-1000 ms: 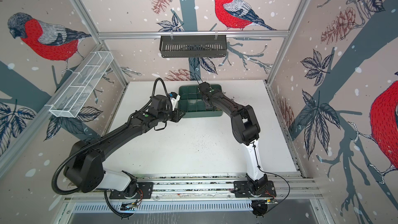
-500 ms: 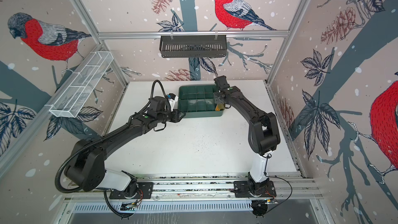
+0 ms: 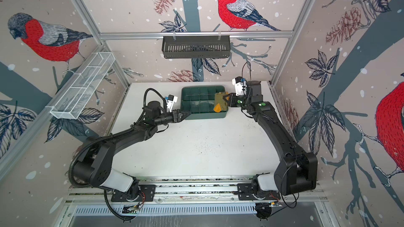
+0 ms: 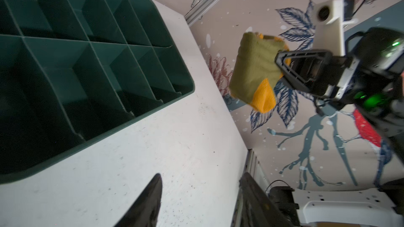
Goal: Roll the socks
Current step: 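Carry the rolled sock toward the left gripper while the left gripper approaches it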
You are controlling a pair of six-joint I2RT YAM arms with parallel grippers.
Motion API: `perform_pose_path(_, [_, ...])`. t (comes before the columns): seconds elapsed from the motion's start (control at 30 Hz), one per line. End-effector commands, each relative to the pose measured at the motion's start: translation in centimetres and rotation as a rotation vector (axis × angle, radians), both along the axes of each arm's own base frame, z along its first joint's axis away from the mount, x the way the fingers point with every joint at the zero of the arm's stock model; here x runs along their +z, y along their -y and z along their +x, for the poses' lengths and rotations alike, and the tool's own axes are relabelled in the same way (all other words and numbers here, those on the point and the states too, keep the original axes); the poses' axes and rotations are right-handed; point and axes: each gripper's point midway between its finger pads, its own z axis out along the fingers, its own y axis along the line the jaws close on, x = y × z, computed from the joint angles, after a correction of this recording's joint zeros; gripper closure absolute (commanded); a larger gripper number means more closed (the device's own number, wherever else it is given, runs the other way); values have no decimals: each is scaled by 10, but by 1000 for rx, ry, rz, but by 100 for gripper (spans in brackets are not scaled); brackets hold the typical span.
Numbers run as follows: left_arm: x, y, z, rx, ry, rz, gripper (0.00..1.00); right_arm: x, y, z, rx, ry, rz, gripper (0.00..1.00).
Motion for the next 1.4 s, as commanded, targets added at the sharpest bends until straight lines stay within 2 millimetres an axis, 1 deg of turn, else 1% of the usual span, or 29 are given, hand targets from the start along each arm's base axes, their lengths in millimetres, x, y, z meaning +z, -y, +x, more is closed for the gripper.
perform_pose_path(0.0, [55,4,-12,-95,109,-231,42,40,-26,-28,200,59,220,100])
perform_pose_path(0.1, [62,4,-16,-123,103,-321,41,45,-35,-44,270,55,266,100])
perform_pose_path(0.17, [63,3,-17,-125,101,-363,41,46,-39,-50,280,60,276,100])
perform_pose_path(0.33, [69,0,-18,-134,102,-456,41,38,-53,-59,313,36,280,100])
perform_pose_path(0.43, [72,-1,-20,-147,102,-493,40,33,-61,-60,328,28,283,100])
perform_pose_path(0.73, [81,-1,-29,-159,143,-488,39,26,-89,-56,378,-7,308,100])
perform_pose_path(0.87, [82,0,-31,-168,150,-478,39,28,-100,-57,397,-13,329,100])
perform_pose_path(1.0, [88,1,-37,-185,171,-474,39,27,-106,-53,398,-26,339,100])
perform_pose_path(1.13, [84,2,-37,-170,179,-429,39,30,-115,-54,421,-37,367,100])
perform_pose_path(1.27, [89,3,-40,-172,202,-401,39,28,-123,-54,429,-47,366,100])
perform_pose_path(1.37, [85,4,-39,-161,201,-363,39,31,-127,-54,441,-47,386,100])
